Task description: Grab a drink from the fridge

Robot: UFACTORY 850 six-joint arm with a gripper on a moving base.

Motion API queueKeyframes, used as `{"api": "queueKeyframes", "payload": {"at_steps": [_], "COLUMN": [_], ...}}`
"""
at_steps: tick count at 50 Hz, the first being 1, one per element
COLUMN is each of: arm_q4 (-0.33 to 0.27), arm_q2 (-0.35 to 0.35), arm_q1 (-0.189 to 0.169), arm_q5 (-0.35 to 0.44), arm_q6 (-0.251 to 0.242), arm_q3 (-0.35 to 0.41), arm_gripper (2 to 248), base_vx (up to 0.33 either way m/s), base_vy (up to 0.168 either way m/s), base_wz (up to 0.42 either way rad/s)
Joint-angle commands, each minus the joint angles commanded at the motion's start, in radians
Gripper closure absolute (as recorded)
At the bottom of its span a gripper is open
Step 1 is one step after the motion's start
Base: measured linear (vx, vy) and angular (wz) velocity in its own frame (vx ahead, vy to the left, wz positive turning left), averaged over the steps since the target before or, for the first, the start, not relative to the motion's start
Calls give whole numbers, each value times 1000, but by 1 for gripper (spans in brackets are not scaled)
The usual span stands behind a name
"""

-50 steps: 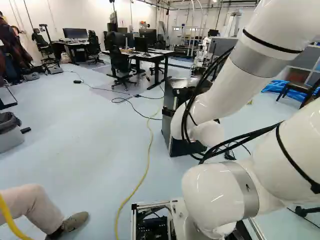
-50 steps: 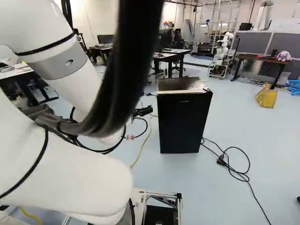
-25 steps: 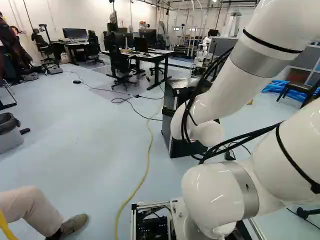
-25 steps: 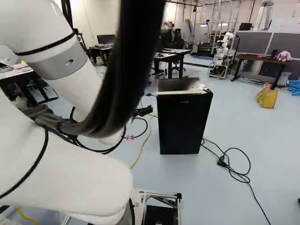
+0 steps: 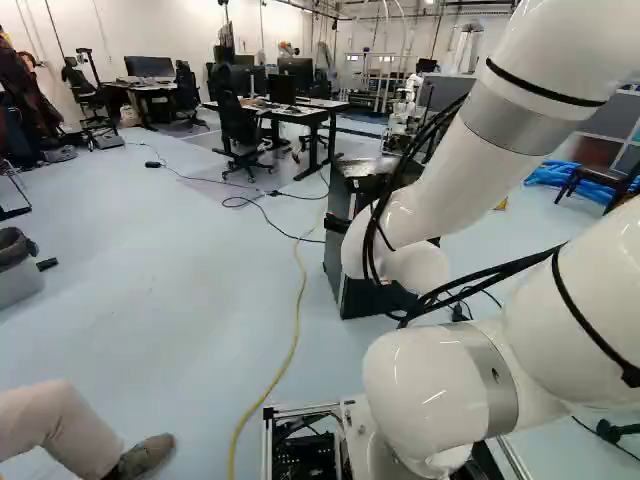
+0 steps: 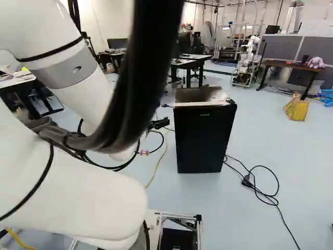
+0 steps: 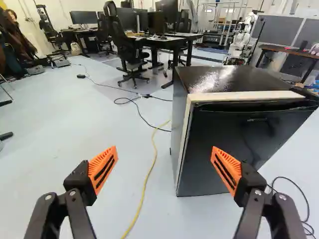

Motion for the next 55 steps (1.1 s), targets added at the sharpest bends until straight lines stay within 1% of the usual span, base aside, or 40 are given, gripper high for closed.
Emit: {"api": "queueKeyframes", "payload": {"at_steps": [32, 43, 55], "arm_q4": [2, 26, 70], "arm_q2": [0, -3, -25], "arm_q1": [0, 3, 24], "arm_q5": [0, 0, 0], "arm_q6": [0, 0, 0], "arm_q3": [0, -3, -21], "arm_gripper": [3, 3, 3], "base_vx": [21, 0, 0], "base_vy": [0, 0, 0], "base_wz": [-1, 0, 0]}}
